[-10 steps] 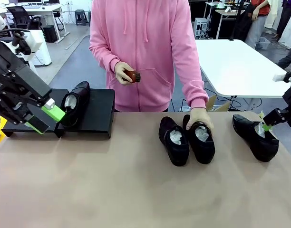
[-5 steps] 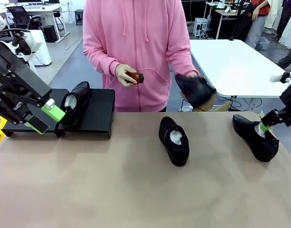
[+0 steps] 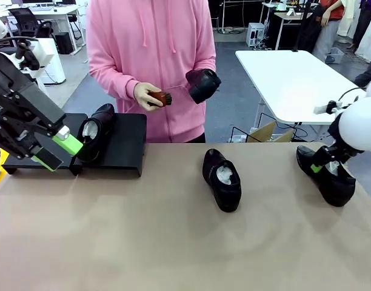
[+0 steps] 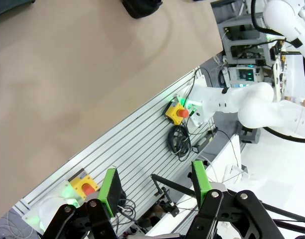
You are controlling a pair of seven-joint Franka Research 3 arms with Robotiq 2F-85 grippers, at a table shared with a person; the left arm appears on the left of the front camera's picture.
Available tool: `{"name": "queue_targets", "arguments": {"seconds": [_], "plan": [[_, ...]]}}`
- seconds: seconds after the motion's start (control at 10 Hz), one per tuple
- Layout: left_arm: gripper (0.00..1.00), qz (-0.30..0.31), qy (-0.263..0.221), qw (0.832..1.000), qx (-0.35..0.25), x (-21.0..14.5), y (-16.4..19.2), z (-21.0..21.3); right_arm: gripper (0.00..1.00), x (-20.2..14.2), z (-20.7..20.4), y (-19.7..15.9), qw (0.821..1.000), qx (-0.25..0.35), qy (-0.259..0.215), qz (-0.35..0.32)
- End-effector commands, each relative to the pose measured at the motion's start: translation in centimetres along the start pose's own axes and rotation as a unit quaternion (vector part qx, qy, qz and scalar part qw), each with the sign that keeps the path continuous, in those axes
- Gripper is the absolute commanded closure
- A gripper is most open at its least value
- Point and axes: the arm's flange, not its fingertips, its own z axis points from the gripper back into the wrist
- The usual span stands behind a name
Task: Organize the shoes by placing them on the stand.
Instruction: Pick up one Shoe and place it in the middle of the table.
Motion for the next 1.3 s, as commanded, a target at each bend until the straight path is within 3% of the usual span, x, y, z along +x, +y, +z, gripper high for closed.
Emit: {"name": "queue_targets", "arguments": {"seconds": [0.0,0.8,0.9,1.2], "plan": [[0.25,-0.009,-0.001,1.000,-0.012,0.0,0.0,0.0,0.00,1.7,-1.5,-0.2,1.000,-0.015,0.017,0.011],[0.25,-0.009,-0.001,1.000,-0.012,0.0,0.0,0.0,0.00,4.0,-7.5,-1.7,0.994,-0.005,0.109,-0.007],[0.25,-0.009,-0.001,1.000,-0.012,0.0,0.0,0.0,0.11,4.0,-7.6,-1.8,0.994,-0.013,0.108,-0.005],[0.25,-0.009,-0.001,1.000,-0.012,0.0,0.0,0.0,0.63,4.3,-8.6,-1.5,0.992,-0.024,0.124,-0.003]]}}
